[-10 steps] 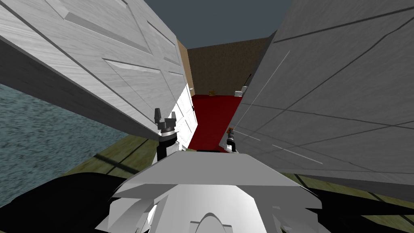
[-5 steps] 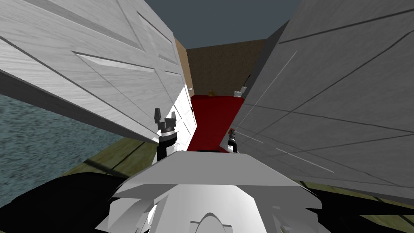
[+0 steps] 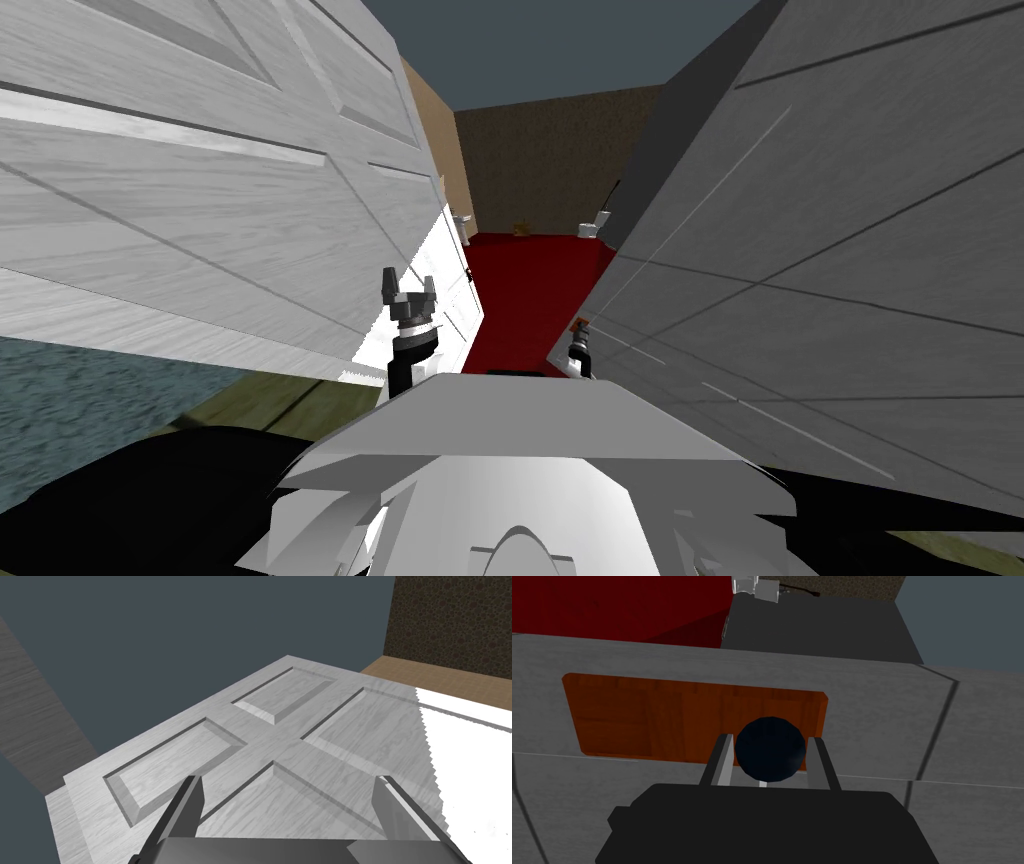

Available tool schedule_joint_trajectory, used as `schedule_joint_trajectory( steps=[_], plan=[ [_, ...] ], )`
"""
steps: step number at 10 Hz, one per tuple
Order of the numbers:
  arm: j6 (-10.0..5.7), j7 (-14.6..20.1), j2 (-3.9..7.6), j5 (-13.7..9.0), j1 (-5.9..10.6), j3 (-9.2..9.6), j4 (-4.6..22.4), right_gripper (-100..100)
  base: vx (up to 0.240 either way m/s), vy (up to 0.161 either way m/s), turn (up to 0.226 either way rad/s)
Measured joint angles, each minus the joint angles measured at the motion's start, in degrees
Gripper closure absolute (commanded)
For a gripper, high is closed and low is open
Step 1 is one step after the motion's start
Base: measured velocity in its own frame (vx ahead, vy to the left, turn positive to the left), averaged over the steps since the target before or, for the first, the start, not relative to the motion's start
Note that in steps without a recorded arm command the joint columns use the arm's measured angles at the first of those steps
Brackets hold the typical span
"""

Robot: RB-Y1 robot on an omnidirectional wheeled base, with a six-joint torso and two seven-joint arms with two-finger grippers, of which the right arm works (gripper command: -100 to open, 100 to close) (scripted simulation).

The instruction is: Push the door open

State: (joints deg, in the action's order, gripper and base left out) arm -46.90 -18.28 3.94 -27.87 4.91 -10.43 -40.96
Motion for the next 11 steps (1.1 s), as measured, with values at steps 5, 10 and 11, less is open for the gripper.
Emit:
schedule_joint_trajectory(
  steps=[5,10,11],
  plan=[
    [-2.18,-0.25,0.95,-2.00,2.36,-2.28,4.93,100,0.136,-0.016,-0.042],
    [-1.84,-1.41,1.64,-4.12,1.16,-4.82,3.22,-100,0.111,0.006,-0.061],
    [-1.86,-1.67,1.56,-4.36,1.21,-5.01,3.02,-100,-0.130,0.147,-0.016]
  ],
)
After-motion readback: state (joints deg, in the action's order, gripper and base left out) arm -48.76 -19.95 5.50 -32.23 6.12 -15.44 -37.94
